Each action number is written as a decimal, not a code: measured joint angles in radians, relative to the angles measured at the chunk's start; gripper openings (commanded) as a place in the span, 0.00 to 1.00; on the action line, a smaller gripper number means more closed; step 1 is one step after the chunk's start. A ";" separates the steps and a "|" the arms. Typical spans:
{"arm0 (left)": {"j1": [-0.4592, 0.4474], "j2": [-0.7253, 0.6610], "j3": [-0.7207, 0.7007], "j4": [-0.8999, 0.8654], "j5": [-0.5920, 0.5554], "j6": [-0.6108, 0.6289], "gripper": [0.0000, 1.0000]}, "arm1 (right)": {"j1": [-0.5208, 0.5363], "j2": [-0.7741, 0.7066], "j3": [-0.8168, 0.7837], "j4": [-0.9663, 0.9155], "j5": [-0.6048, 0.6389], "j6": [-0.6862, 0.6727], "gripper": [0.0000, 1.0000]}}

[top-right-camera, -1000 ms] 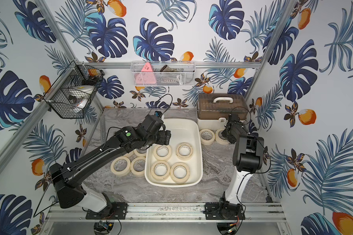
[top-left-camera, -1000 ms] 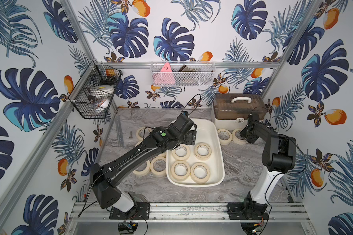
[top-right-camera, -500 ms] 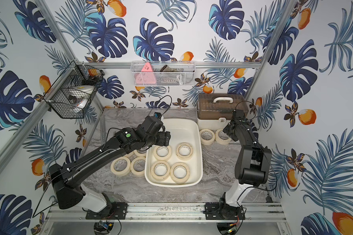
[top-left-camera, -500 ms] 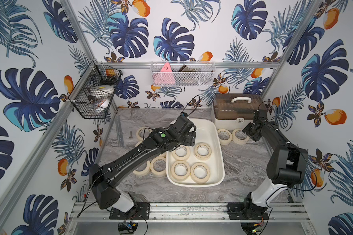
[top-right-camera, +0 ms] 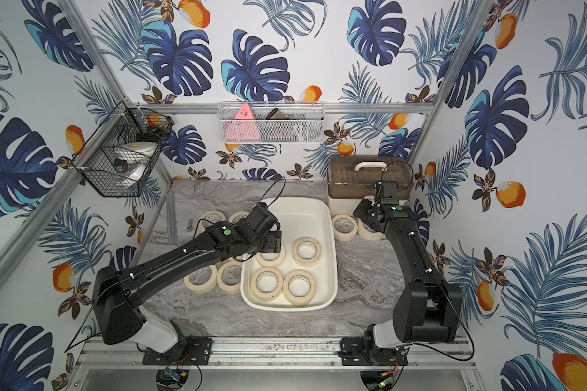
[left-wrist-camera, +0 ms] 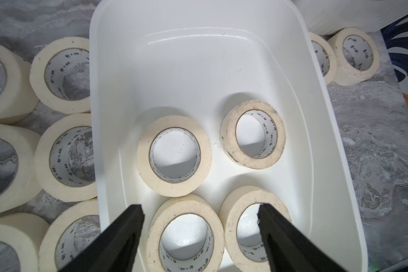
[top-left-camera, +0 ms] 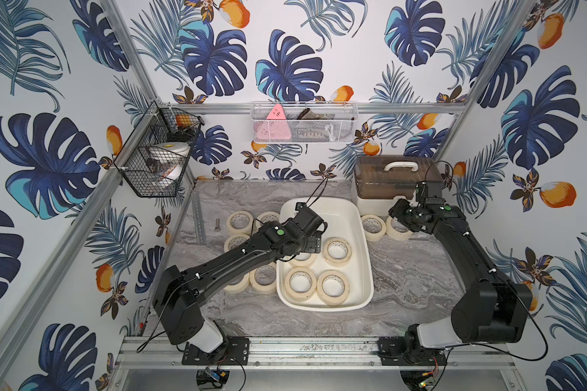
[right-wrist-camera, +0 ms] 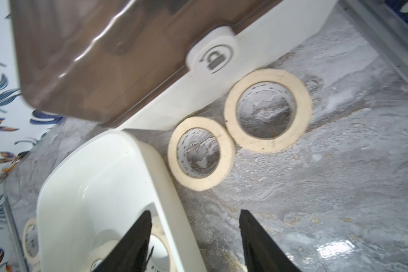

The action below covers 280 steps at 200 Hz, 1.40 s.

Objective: Take out the art tape in the storage box
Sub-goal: Pick up the art tape from the storage box.

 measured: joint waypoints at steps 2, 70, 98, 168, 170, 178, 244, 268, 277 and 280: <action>0.001 0.002 -0.006 0.003 0.000 -0.006 0.84 | 0.008 -0.002 0.001 0.000 -0.002 0.000 0.62; 0.031 0.050 -0.153 0.082 -0.002 -0.119 0.74 | 0.200 -0.053 0.001 -0.009 -0.032 0.012 0.62; 0.045 0.055 -0.209 0.116 -0.022 -0.159 0.70 | 0.246 -0.054 -0.002 -0.014 -0.039 0.028 0.62; 0.085 0.107 -0.248 0.182 -0.032 -0.221 0.62 | 0.274 -0.063 -0.010 -0.038 -0.031 0.036 0.62; 0.085 0.110 -0.248 0.182 -0.033 -0.222 0.61 | 0.274 -0.063 -0.010 -0.038 -0.031 0.036 0.62; 0.086 0.120 -0.247 0.184 -0.035 -0.227 0.61 | 0.274 -0.064 -0.010 -0.038 -0.028 0.036 0.62; 0.090 0.183 -0.236 0.209 -0.052 -0.255 0.52 | 0.274 -0.043 -0.012 -0.043 -0.024 0.035 0.63; 0.096 0.213 -0.229 0.220 -0.049 -0.254 0.51 | 0.275 -0.043 -0.012 -0.044 -0.023 0.035 0.63; 0.098 0.220 -0.225 0.225 -0.050 -0.251 0.50 | 0.275 -0.043 -0.011 -0.044 -0.022 0.035 0.63; 0.098 0.222 -0.224 0.226 -0.050 -0.251 0.50 | 0.275 -0.043 -0.011 -0.044 -0.020 0.035 0.63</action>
